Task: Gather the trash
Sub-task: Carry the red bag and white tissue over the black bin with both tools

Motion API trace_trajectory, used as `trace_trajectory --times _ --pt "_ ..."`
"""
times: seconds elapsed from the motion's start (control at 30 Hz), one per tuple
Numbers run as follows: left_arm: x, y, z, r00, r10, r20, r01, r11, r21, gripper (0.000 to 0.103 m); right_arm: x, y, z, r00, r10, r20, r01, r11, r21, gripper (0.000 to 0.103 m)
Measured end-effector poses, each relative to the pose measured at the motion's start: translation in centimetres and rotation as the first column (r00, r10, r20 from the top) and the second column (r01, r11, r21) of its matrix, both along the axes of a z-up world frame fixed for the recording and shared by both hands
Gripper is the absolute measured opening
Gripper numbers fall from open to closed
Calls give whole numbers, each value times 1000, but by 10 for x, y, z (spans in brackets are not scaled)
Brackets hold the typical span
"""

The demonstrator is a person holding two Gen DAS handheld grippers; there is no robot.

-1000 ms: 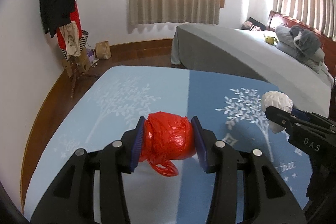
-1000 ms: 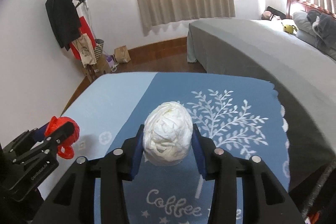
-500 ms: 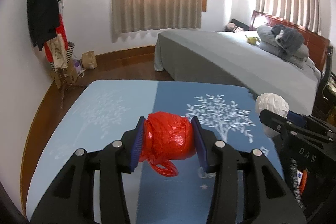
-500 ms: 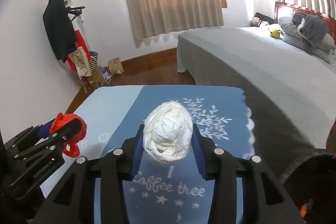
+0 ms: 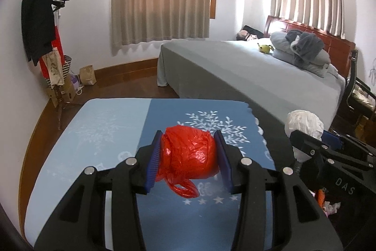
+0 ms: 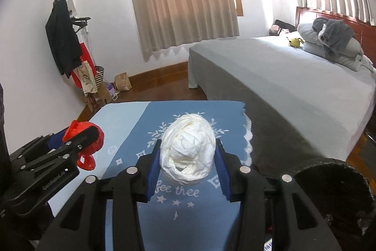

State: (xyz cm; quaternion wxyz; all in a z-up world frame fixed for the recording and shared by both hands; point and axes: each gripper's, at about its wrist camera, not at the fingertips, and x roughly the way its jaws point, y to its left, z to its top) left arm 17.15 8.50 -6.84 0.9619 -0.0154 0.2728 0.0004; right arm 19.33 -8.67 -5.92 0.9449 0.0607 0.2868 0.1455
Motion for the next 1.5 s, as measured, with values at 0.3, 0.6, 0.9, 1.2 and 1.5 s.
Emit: trace_trajectory --times 0.3,0.6,0.9,1.2,1.5 --pt "-16 -34 2 999 -49 8 49 999 -2 42 -26 -27 5 999 -39 16 39 999 -6 43" --pt "-30 -70 3 994 -108 15 108 994 -2 42 -49 -62 9 995 -97 22 98 995 -9 43" --pt "-39 -104 6 985 -170 30 170 985 3 42 -70 -92 10 988 -153 24 153 988 -11 43" --pt "-49 -134 8 969 -242 38 242 970 4 42 -89 -125 10 975 -220 31 221 975 -14 43" --pt "-57 -172 8 943 -329 44 329 944 5 43 -108 -156 8 955 -295 25 295 955 -20 43"
